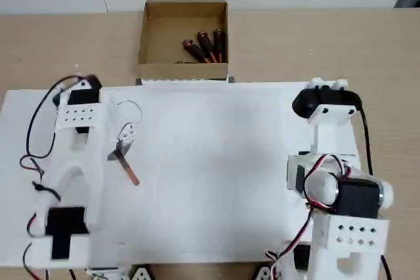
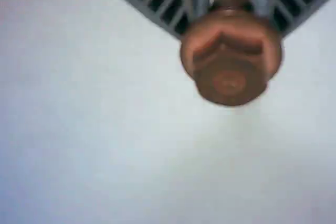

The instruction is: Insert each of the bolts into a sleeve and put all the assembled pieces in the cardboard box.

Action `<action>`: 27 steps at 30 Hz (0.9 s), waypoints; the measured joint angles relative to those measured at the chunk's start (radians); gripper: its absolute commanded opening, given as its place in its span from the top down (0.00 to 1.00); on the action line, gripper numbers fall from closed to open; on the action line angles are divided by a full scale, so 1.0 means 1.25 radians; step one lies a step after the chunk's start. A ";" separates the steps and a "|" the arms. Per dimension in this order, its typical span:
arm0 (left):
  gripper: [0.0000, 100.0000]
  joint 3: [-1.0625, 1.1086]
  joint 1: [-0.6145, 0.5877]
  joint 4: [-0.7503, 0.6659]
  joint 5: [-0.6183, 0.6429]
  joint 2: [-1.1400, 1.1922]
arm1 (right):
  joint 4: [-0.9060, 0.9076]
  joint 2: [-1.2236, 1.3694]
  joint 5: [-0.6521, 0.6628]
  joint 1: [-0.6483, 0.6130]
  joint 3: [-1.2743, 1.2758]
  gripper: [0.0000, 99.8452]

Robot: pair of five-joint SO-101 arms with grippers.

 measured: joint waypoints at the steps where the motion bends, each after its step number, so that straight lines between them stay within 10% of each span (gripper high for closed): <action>1: 0.99 0.000 0.012 0.005 -0.007 -0.028 | 0.004 0.000 0.000 0.000 -0.010 1.00; 19: 0.99 0.053 0.118 0.005 -0.296 -0.545 | 0.042 -0.140 0.020 0.000 -0.107 1.00; 27: 0.99 0.292 0.118 -0.169 -0.338 -0.813 | -0.083 -0.361 0.072 0.000 0.095 1.00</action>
